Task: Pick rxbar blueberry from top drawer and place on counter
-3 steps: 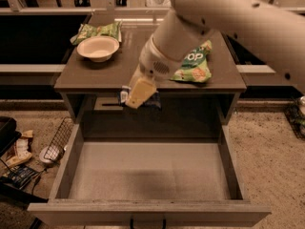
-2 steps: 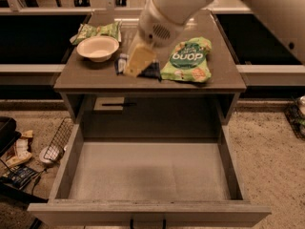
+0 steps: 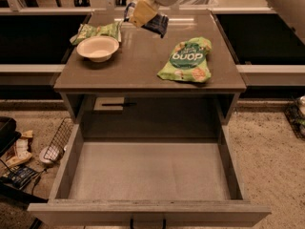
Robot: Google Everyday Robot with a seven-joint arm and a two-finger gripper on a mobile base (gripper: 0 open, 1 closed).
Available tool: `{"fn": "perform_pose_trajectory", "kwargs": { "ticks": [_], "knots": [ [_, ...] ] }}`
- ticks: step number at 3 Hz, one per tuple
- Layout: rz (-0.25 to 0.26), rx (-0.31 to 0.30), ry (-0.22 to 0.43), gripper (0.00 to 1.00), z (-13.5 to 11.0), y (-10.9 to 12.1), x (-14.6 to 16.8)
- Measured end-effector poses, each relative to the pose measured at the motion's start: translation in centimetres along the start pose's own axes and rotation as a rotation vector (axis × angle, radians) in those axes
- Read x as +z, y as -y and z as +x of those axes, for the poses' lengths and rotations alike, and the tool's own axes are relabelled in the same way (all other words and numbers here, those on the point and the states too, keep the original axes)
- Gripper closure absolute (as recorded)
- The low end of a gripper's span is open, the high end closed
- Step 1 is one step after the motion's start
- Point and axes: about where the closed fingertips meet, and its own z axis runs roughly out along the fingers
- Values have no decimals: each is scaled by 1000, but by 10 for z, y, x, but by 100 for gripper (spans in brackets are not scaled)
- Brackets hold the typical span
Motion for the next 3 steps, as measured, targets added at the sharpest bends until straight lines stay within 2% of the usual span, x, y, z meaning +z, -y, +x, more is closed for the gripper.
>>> {"fn": "perform_pose_trajectory", "kwargs": {
  "ticks": [1,2,3],
  "knots": [
    [56,40,-14,100,4,14,0],
    [46,32,-12,100,3,11,1],
    [55,47,-11,100,5,32,15]
  ]
}}
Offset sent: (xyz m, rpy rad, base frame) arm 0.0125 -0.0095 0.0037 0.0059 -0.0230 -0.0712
